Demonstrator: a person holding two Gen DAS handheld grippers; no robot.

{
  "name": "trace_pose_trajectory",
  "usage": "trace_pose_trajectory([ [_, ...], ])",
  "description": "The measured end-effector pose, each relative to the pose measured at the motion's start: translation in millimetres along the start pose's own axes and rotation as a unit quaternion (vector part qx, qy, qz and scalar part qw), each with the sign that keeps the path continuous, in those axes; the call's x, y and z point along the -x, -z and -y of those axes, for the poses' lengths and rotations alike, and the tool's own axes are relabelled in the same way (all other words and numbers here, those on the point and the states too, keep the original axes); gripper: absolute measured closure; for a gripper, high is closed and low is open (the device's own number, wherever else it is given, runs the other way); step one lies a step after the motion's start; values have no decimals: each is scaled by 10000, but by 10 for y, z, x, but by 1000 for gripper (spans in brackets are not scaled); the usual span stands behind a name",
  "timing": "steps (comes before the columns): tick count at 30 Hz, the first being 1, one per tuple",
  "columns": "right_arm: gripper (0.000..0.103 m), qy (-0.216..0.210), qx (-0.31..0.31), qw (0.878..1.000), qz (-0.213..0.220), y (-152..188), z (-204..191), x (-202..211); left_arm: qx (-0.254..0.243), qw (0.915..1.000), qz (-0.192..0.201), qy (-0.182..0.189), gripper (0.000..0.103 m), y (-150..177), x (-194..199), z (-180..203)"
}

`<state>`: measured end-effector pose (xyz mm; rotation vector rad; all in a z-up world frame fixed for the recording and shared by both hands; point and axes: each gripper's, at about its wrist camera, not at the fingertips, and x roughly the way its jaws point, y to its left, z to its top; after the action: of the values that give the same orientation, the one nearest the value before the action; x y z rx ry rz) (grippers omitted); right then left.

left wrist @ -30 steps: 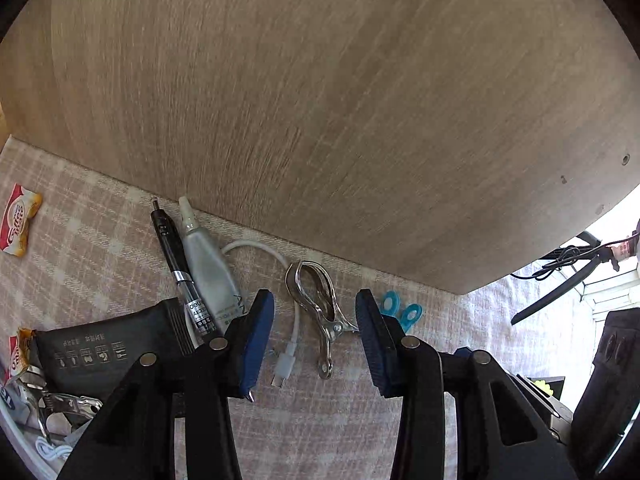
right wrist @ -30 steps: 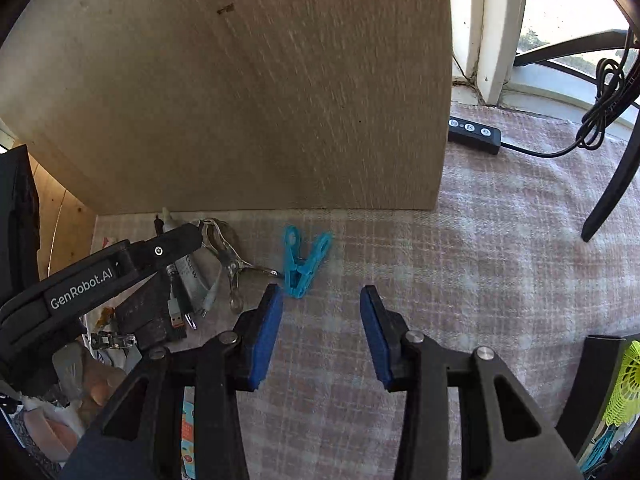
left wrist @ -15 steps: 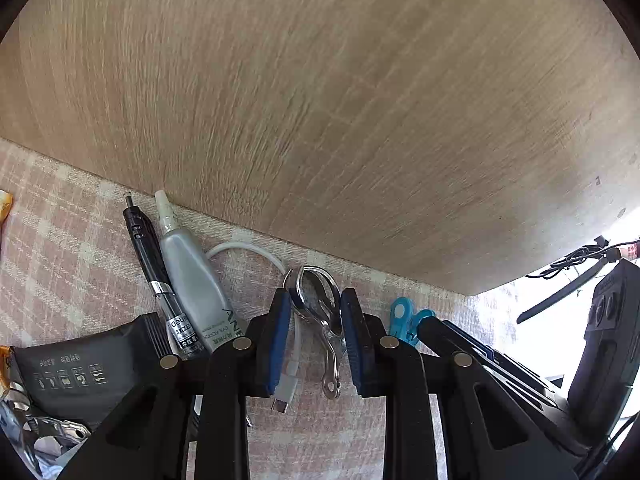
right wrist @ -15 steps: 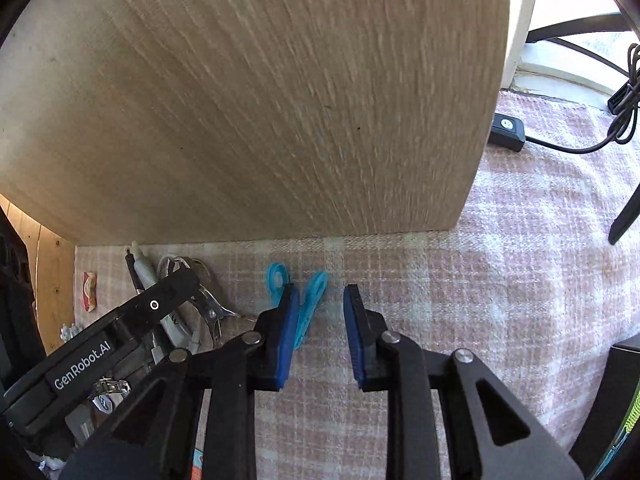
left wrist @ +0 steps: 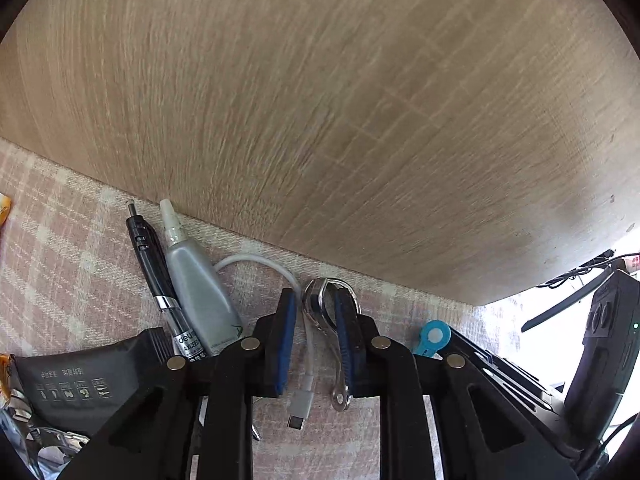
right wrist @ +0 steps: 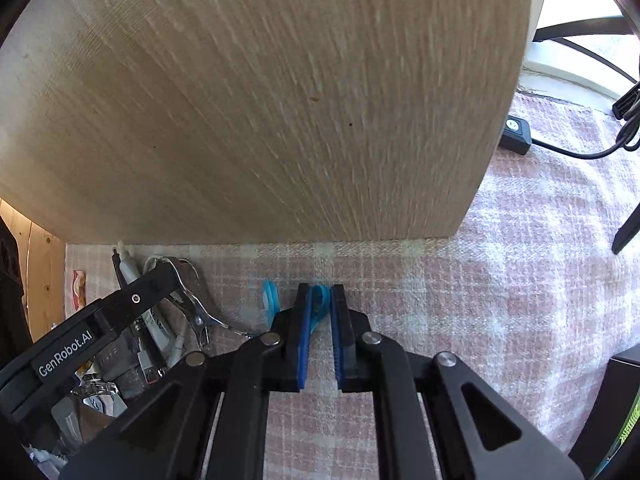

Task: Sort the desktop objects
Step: 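Grasp the blue clothespin with the right gripper while the left grasps the metal clip, then drop the blue clothespin and metal clip into the black tray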

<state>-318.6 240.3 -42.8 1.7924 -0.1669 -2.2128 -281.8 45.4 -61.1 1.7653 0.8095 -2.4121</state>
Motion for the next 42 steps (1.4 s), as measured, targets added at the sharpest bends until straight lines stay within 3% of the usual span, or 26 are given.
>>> trace_pose_trajectory([
  [11,98,-97,36,9999,-25,153,171,177,-438,9985,-240,241,97,271,-61,356],
  [16,98,-185,-202,9996,0,346,494,356,-628,9966,-382,377,97,509,-82,667],
  [22,98,-336,-464,9982,187,643,899,786,-976,9924,-365,654,97,772,170,1154],
  [31,98,-359,-715,9947,640,1138,1474,1644,-1876,9740,-495,1171,97,1349,524,2189],
  [37,98,39,-1058,9908,844,1394,2159,1964,-2364,9589,-747,1381,97,1830,535,2730],
  [42,98,383,-1374,9859,875,1617,2676,2080,-2598,9514,-937,1362,97,2112,381,3095],
])
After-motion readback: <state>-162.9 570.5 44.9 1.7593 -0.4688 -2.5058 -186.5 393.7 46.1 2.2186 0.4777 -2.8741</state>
